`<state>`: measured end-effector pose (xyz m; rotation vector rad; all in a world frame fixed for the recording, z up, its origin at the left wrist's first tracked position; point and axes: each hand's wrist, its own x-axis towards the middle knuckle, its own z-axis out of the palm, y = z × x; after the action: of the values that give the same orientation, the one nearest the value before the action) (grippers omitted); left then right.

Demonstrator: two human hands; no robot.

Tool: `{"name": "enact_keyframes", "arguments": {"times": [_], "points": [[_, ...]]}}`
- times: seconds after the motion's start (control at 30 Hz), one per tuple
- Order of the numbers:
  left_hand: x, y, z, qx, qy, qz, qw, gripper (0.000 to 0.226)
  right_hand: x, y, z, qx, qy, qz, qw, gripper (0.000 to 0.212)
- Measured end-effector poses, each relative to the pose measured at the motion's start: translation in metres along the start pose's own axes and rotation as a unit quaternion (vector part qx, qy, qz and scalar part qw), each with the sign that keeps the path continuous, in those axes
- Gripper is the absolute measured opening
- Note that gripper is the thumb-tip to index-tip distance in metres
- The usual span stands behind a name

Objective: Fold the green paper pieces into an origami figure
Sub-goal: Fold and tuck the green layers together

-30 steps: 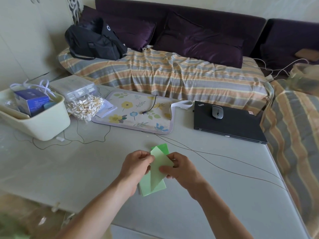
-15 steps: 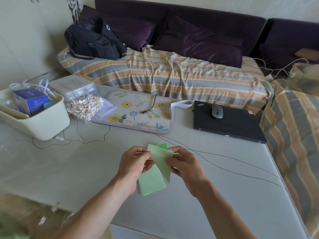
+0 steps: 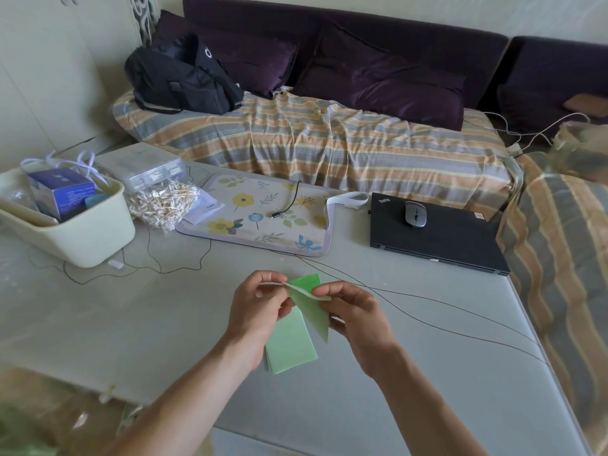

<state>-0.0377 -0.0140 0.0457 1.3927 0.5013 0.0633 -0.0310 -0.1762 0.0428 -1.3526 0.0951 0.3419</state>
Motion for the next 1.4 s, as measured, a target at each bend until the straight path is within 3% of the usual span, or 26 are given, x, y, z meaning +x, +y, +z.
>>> {"name": "enact_keyframes", "arguments": {"times": [0.2, 0.47, 0.63, 0.87, 0.93, 1.1, 1.23, 1.4], "points": [[0.000, 0.000, -0.002, 0.007, -0.027, -0.016, 1.000, 0.014, 0.000, 0.000, -0.003, -0.016, -0.017, 0.012, 1.000, 0.033], [-0.004, 0.000, -0.001, 0.009, -0.056, -0.030, 0.998, 0.020, -0.002, -0.001, -0.001, -0.011, 0.002, 0.013, 1.000, 0.031], [-0.003, 0.003, -0.002, -0.029, -0.048, -0.046, 0.997, 0.008, -0.002, -0.001, 0.000, -0.010, 0.006, -0.004, 1.000, 0.032], [-0.002, 0.007, 0.000, -0.089, -0.057, -0.126, 0.986, 0.027, -0.001, 0.000, 0.001, -0.046, 0.045, -0.030, 0.997, 0.036], [-0.002, 0.004, -0.001, -0.059, -0.084, -0.143, 0.984, 0.034, 0.000, 0.002, 0.001, -0.075, 0.051, -0.043, 0.995, 0.037], [-0.004, -0.005, -0.003, -0.012, -0.072, -0.097, 0.993, 0.018, 0.002, 0.005, 0.001, -0.122, 0.045, -0.063, 0.989, 0.040], [-0.003, -0.006, -0.006, 0.031, -0.063, -0.045, 0.997, 0.006, 0.002, 0.004, 0.002, -0.087, 0.041, -0.035, 0.995, 0.040], [-0.002, -0.008, -0.005, 0.094, -0.086, -0.013, 0.992, 0.007, 0.004, 0.006, -0.001, -0.092, 0.031, 0.008, 0.995, 0.019]]}}
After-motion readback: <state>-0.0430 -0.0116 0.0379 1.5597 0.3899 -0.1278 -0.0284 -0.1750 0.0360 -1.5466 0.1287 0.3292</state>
